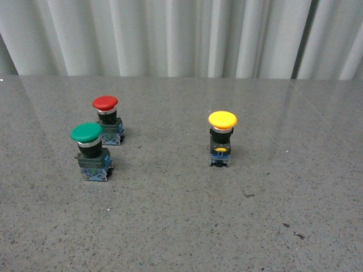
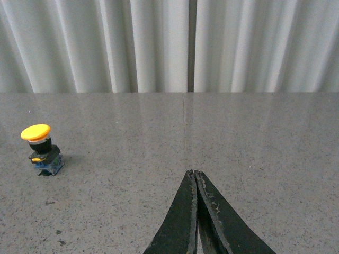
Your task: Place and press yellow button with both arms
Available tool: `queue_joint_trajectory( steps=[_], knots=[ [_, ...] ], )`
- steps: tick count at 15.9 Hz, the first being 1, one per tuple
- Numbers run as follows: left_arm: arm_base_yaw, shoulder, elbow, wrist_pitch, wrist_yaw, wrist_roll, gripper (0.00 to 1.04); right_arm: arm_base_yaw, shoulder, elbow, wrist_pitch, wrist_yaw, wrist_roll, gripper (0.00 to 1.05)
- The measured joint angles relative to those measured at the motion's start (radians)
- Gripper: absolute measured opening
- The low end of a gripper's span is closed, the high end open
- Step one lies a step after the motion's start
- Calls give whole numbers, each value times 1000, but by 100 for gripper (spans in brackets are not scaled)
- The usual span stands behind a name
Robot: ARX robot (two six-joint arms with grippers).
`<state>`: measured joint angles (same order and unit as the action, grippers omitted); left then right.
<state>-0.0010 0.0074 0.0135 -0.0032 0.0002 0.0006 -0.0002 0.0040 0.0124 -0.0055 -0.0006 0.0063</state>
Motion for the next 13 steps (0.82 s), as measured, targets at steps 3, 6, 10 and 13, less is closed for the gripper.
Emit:
queue_joint_trajectory(
  steps=[3, 6, 10, 13],
  knots=[
    [0, 0, 0, 0, 0, 0, 98, 0, 0, 0, 1, 0, 0, 8],
    [0, 0, 0, 0, 0, 0, 98, 0, 0, 0, 1, 0, 0, 48],
    [0, 0, 0, 0, 0, 0, 98, 0, 0, 0, 1, 0, 0, 98],
    [0, 0, 0, 0, 0, 0, 98, 0, 0, 0, 1, 0, 0, 98]
  ],
)
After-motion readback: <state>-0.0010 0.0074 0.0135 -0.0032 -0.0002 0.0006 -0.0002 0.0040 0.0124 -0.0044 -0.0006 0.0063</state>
